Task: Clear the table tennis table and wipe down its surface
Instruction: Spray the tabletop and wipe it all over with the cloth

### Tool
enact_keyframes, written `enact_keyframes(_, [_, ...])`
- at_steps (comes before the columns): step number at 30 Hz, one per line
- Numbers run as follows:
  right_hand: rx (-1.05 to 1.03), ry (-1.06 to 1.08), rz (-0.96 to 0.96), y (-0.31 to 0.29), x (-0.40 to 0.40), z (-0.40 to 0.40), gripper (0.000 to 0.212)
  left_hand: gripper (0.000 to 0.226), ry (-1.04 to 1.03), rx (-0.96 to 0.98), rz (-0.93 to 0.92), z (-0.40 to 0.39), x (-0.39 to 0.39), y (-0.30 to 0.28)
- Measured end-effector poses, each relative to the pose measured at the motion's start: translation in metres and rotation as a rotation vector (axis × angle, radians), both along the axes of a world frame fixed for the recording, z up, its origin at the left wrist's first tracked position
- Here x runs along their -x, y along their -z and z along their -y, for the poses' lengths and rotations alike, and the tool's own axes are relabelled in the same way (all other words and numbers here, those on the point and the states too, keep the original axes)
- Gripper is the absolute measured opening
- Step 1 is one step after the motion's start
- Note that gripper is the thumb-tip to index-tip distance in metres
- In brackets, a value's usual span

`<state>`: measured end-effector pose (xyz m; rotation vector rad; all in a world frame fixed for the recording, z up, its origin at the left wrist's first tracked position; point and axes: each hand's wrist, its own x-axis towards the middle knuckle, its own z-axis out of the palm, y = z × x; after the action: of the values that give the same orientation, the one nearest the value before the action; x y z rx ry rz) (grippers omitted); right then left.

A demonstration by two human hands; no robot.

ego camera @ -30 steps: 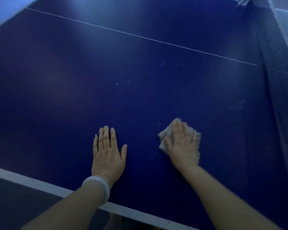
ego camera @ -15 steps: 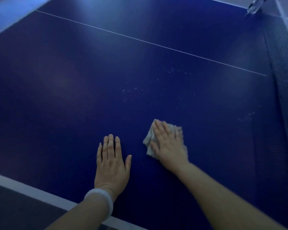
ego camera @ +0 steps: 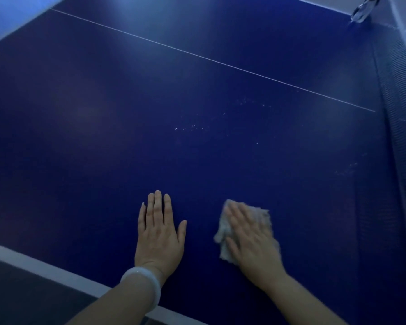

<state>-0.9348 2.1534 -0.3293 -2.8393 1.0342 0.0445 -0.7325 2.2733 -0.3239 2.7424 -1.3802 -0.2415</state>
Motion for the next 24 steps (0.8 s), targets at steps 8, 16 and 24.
enact_keyframes(8, [-0.066,0.671,-0.031,0.0,0.049,0.048,0.068,0.074,0.048,-0.032,-0.039,-0.003,-0.002,-0.007])
enact_keyframes(16, [-0.04,0.676,-0.032,0.0,0.047,0.048,0.069,0.063,0.282,0.093,-0.21,0.045,0.014,-0.02])
enact_keyframes(24, [-0.014,0.659,-0.013,0.003,0.052,0.051,0.067,0.062,0.486,0.122,-0.243,0.171,0.089,-0.024])
